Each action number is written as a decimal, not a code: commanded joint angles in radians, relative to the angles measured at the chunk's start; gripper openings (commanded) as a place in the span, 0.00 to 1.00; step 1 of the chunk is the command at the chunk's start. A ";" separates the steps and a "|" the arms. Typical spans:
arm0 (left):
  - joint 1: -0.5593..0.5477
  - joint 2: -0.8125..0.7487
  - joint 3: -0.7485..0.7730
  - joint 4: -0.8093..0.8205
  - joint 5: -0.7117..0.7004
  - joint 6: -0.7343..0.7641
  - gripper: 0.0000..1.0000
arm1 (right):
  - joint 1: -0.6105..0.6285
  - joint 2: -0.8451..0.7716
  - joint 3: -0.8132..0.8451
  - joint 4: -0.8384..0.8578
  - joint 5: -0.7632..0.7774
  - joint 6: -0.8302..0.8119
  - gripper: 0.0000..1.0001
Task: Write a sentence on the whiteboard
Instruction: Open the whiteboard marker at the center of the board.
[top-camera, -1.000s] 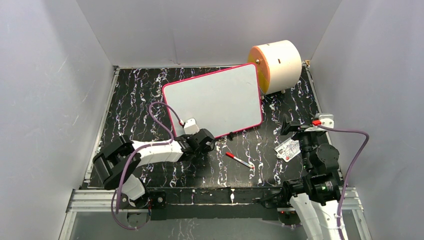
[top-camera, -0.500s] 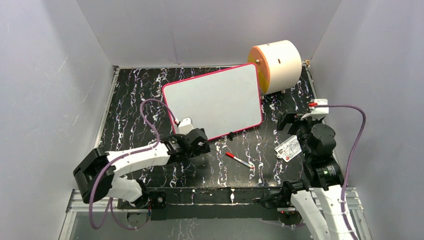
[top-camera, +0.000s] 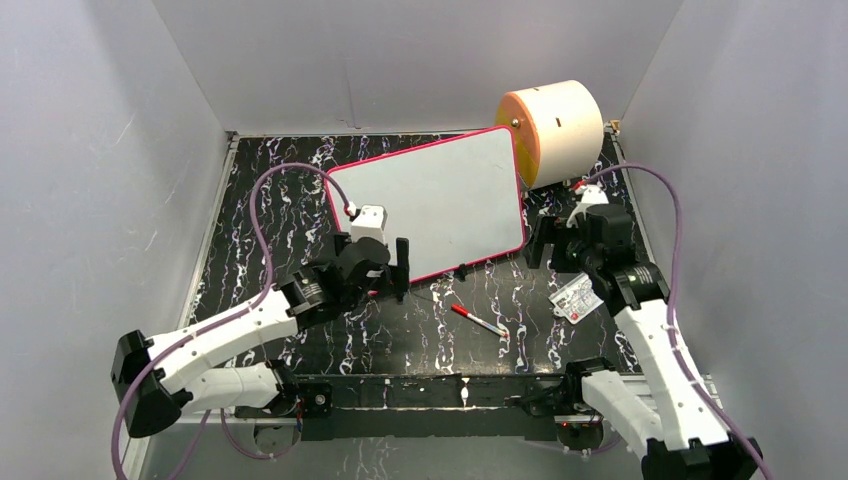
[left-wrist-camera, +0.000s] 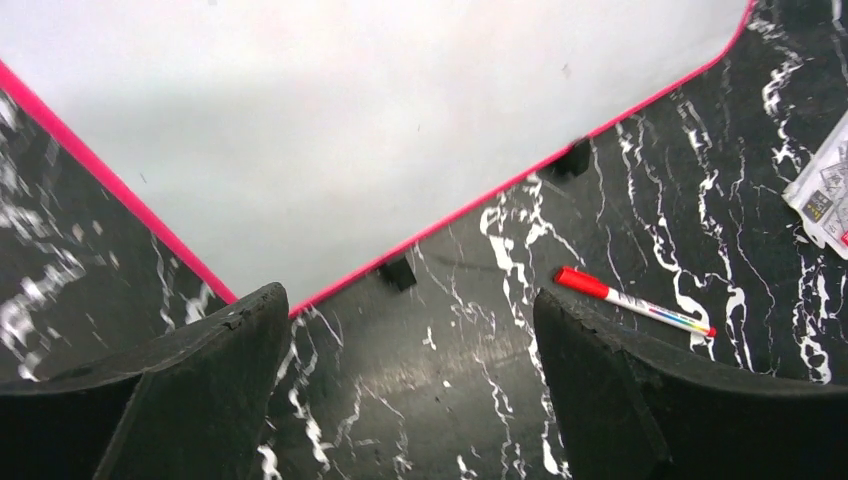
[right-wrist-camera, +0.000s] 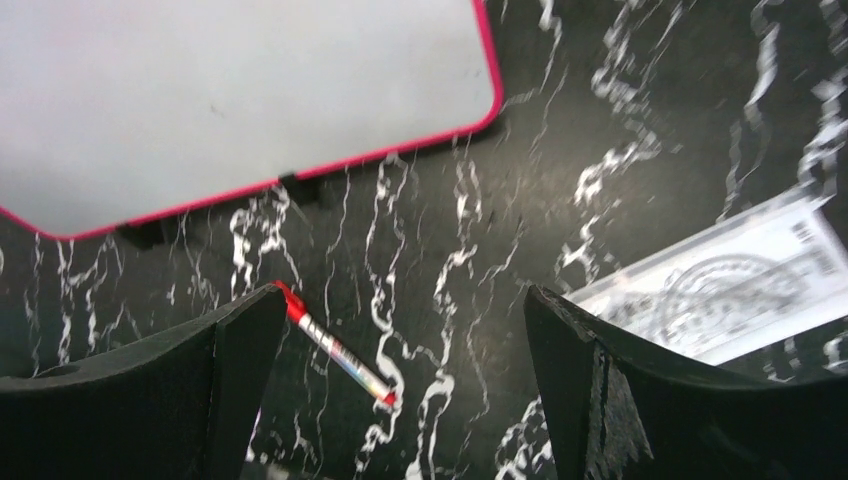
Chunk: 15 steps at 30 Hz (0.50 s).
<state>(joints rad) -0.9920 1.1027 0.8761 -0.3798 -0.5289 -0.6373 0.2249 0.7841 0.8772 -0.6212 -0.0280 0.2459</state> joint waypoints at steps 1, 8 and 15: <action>-0.004 -0.056 0.054 0.114 -0.068 0.292 0.90 | 0.003 0.064 0.016 -0.077 -0.130 0.048 0.99; 0.025 -0.072 0.091 0.210 -0.065 0.484 0.90 | 0.026 0.187 -0.044 -0.082 -0.218 0.085 0.99; 0.296 -0.190 0.023 0.270 0.269 0.389 0.91 | 0.238 0.292 -0.126 -0.006 -0.110 0.183 0.99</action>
<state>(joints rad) -0.8452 1.0103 0.9241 -0.1753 -0.4561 -0.2245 0.3538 1.0382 0.7792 -0.6888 -0.1818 0.3553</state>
